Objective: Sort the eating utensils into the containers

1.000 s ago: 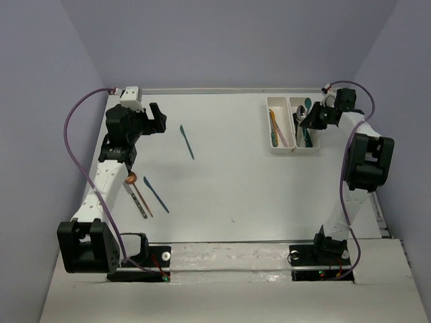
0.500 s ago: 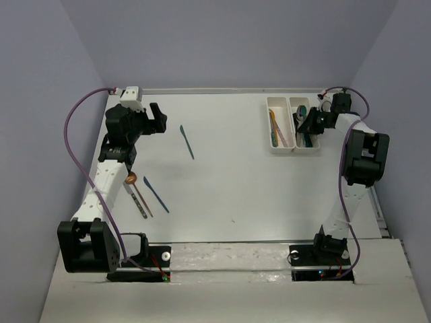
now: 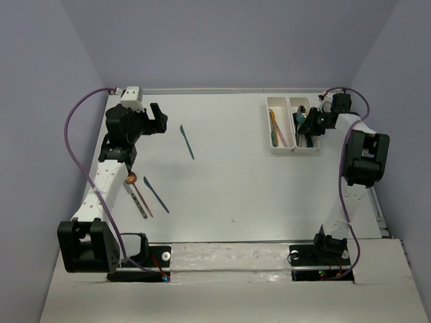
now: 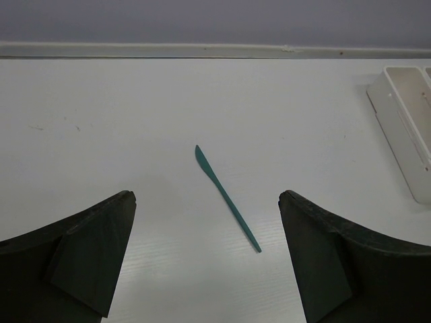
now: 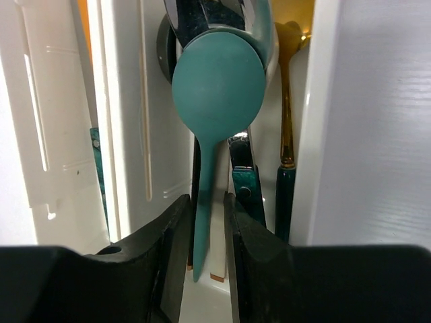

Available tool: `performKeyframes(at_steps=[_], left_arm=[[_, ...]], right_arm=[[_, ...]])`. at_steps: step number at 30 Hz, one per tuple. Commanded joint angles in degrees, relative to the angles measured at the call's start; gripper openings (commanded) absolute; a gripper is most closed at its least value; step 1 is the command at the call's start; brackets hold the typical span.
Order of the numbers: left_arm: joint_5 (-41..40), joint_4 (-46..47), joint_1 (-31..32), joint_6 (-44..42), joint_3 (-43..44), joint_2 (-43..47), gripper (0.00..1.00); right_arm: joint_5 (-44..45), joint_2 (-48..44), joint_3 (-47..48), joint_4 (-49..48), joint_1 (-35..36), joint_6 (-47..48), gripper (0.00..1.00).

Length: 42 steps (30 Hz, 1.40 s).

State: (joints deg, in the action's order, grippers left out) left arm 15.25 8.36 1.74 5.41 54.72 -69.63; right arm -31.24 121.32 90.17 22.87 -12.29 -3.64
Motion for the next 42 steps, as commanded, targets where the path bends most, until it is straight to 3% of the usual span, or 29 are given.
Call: performKeyframes(at_steps=[1, 5, 8, 12, 17, 18, 22, 25, 26, 27, 29, 31, 34, 42], left_arm=[[1.37, 3.15, -0.51, -0.05, -0.49, 1.07, 0.99], [1.89, 3.5, -0.51, -0.57, -0.4, -0.33, 0.99], [2.25, 0.79, 0.28, -2.42, 2.31, -4.44, 0.88], [2.42, -2.65, 0.2, -3.56, 4.26, -9.21, 0.88], [-2.31, -0.45, -2.87, -6.36, 2.5, -9.65, 0.89], [-3.02, -0.36, -2.79, -7.77, 2.41, -9.83, 0.88], [-4.0, -1.42, -2.97, -9.45, 1.97, -10.0, 0.9], [-3.21, -1.59, -4.54, -9.8, 1.09, -9.83, 0.91], [-2.68, -1.59, -5.94, -9.8, 0.74, -9.83, 0.92], [-2.42, -1.51, -6.57, -9.8, 0.39, -9.83, 0.91], [-2.24, -1.33, -7.88, -10.07, -0.4, -9.83, 0.92], [-2.06, -0.89, -8.15, -10.33, -1.19, -9.74, 0.92], [-1.62, -0.54, -8.33, -10.68, -1.98, -9.74, 0.92], [-0.57, 0.43, -8.33, -10.51, -2.16, -10.27, 0.92]], right_arm=[[3.82, -5.21, 0.27, 1.12, -0.01, -0.67, 0.32], [7.5, -9.25, 0.01, 1.73, 1.65, -0.93, 0.32], [16.35, -13.9, 0.18, 2.44, 5.34, -0.75, 0.33], [28.24, -21.02, 0.09, 2.35, 12.01, -5.41, 0.37], [34.32, -24.12, 2.81, 1.65, 29.14, -6.47, 0.43], [34.58, -22.11, 5.08, 1.65, 34.3, -6.47, 0.44], [36.87, -14.55, 11.08, 2.09, 43.56, -6.21, 0.51], [35.38, -2.79, 22.47, 6.46, 49.55, -6.12, 0.57], [35.38, 4.12, 35.73, 10.66, 51.91, -5.68, 0.57], [35.72, 7.5, 35.86, 12.44, 52.98, -5.33, 0.58], [35.9, 13.83, 47.57, 15.78, 54.56, -3.93, 0.58], [35.64, 21.13, 52.98, 16.67, 55.88, -3.66, 0.57], [34.59, 25.45, 55.9, 16.42, 55.89, -3.92, 0.57], [35.37, 28.36, 52.74, 15.71, 57.02, -1.2, 0.52]])
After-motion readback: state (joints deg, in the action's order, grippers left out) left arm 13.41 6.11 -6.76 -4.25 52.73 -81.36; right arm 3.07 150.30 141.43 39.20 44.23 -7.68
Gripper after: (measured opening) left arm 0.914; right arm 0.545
